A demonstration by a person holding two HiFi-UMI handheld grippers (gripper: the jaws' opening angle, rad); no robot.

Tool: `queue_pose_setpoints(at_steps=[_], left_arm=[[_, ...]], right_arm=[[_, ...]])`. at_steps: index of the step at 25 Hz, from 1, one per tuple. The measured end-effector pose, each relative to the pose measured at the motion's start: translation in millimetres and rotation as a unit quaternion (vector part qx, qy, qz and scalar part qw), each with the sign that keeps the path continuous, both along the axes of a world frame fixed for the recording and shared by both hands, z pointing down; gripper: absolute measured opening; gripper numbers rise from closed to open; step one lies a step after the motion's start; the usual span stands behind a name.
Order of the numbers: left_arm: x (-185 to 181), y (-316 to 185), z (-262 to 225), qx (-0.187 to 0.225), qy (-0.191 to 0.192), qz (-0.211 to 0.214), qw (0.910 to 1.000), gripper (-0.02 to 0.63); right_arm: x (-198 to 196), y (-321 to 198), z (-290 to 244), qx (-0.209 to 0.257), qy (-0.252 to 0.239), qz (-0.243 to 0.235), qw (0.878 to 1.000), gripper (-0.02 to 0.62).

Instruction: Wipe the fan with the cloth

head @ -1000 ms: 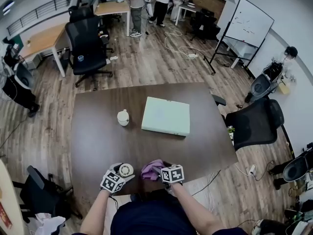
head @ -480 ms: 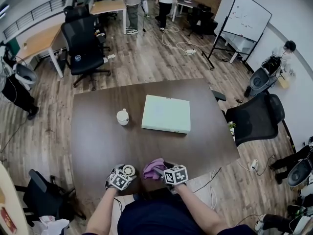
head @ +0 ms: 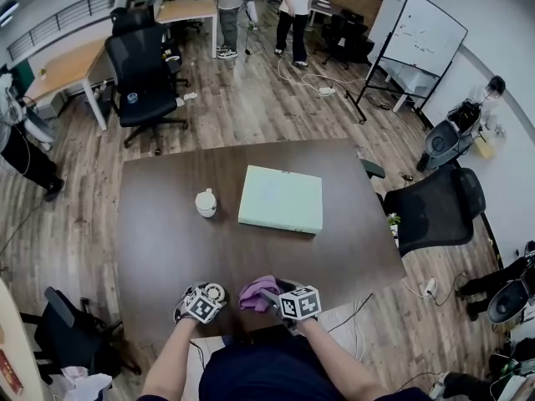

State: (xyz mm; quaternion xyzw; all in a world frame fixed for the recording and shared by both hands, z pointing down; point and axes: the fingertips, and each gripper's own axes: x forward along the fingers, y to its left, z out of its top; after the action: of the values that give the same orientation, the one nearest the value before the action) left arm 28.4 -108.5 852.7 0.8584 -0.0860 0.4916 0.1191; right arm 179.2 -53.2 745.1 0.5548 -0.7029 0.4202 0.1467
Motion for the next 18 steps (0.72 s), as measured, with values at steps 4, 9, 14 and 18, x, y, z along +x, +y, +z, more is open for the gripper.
queue_pose_setpoints(at_steps=[4, 9, 14, 18], left_arm=[[0, 1, 3, 0.011, -0.01, 0.01, 0.9998, 0.38], [-1, 4, 6, 0.013, -0.013, 0.011, 0.9998, 0.38], [-2, 5, 4, 0.006, -0.015, 0.004, 0.9999, 0.38], [-3, 5, -3, -0.003, -0.009, -0.01, 0.9999, 0.405]], right_arm=[[5, 0, -4, 0.0, -0.004, -0.001, 1.0, 0.279], [7, 3, -4, 0.01, -0.005, 0.0, 1.0, 0.282], [9, 8, -6, 0.009, -0.002, -0.005, 1.0, 0.288], [11, 11, -6, 0.005, -0.002, -0.006, 1.0, 0.298]])
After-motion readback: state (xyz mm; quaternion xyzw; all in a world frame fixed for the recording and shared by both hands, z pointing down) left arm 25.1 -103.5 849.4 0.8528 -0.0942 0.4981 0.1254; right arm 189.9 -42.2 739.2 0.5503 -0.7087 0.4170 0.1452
